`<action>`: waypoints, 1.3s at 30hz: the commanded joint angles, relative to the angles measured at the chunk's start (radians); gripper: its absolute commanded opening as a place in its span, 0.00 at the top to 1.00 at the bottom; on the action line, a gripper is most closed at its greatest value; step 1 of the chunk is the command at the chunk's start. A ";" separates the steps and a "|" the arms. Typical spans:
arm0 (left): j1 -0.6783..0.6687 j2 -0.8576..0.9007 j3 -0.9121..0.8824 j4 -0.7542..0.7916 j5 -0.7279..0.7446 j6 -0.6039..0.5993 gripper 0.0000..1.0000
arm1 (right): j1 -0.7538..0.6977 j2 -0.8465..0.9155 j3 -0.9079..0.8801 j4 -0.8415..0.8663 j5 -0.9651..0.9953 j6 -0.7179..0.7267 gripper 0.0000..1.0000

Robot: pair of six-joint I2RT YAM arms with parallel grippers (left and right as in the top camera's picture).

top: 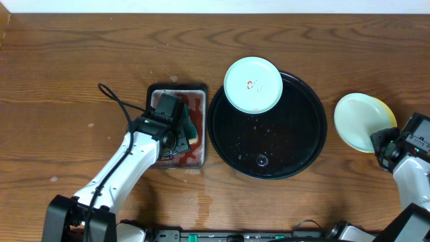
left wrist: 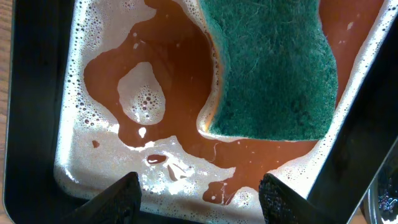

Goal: Clean dirty plates on tray and stack at the side
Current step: 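Open right gripper to release the mint plate on the yellow plate, then move right gripper to the rim of the red-marked mint plate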

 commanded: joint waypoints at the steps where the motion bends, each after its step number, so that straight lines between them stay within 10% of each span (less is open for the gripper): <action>1: 0.004 0.000 0.000 -0.003 -0.013 0.010 0.38 | -0.012 0.001 0.010 0.000 0.000 0.003 0.50; 8: 0.004 0.000 0.000 -0.003 -0.013 0.010 0.38 | -0.010 0.001 0.010 0.002 -0.018 0.003 0.01; 28: 0.004 0.000 0.000 -0.003 -0.013 0.010 0.38 | 0.273 0.001 0.060 0.105 -0.362 -0.489 0.02; 39: 0.004 0.000 0.000 -0.003 -0.013 0.010 0.38 | 0.542 0.066 0.376 -0.166 -0.269 -0.674 0.04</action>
